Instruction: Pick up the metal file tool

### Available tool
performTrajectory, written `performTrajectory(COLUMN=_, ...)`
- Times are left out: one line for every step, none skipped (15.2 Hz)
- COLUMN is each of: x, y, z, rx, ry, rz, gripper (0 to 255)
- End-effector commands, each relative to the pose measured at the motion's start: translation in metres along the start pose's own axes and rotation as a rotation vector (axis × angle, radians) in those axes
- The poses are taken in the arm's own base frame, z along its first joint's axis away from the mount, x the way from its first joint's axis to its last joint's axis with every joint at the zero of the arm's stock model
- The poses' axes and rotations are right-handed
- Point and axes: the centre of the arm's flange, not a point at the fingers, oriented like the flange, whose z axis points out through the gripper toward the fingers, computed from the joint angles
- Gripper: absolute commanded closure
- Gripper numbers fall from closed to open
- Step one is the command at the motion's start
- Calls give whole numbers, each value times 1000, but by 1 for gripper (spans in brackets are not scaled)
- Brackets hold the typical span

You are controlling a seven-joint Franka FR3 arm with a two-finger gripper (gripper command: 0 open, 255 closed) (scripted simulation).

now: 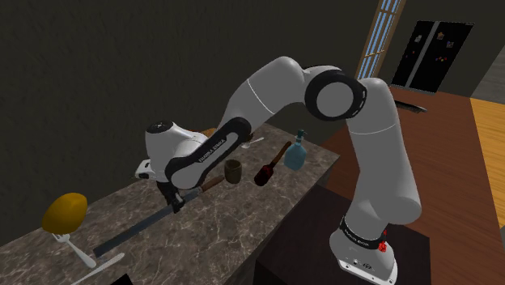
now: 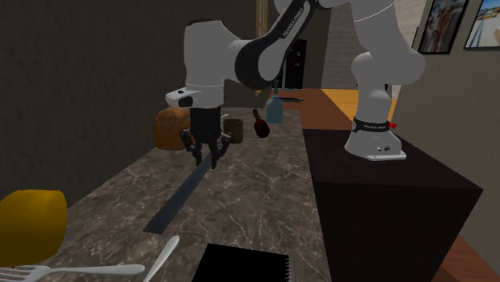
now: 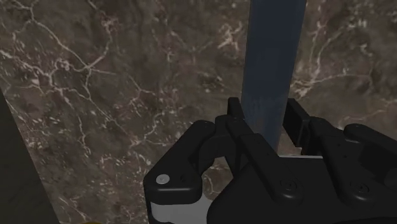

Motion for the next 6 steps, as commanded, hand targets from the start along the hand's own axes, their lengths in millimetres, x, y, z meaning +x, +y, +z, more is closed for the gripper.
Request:
performTrajectory(x=1, y=0, z=-10, rx=0, ry=0, rz=0, gripper=255)
performTrajectory(x=1, y=1, z=-15, rx=0, ry=0, rz=0, gripper=255)
performTrajectory(x=1, y=1, z=-20, rx=0, ry=0, rz=0, gripper=255)
performTrajectory(x=1, y=2, z=-26, rx=0, ry=0, rz=0, gripper=255)
performTrajectory(x=1, y=2, z=-27, rx=0, ry=0, rz=0, gripper=255)
performTrajectory(x=1, y=2, z=-27, rx=0, ry=0, rz=0, gripper=255)
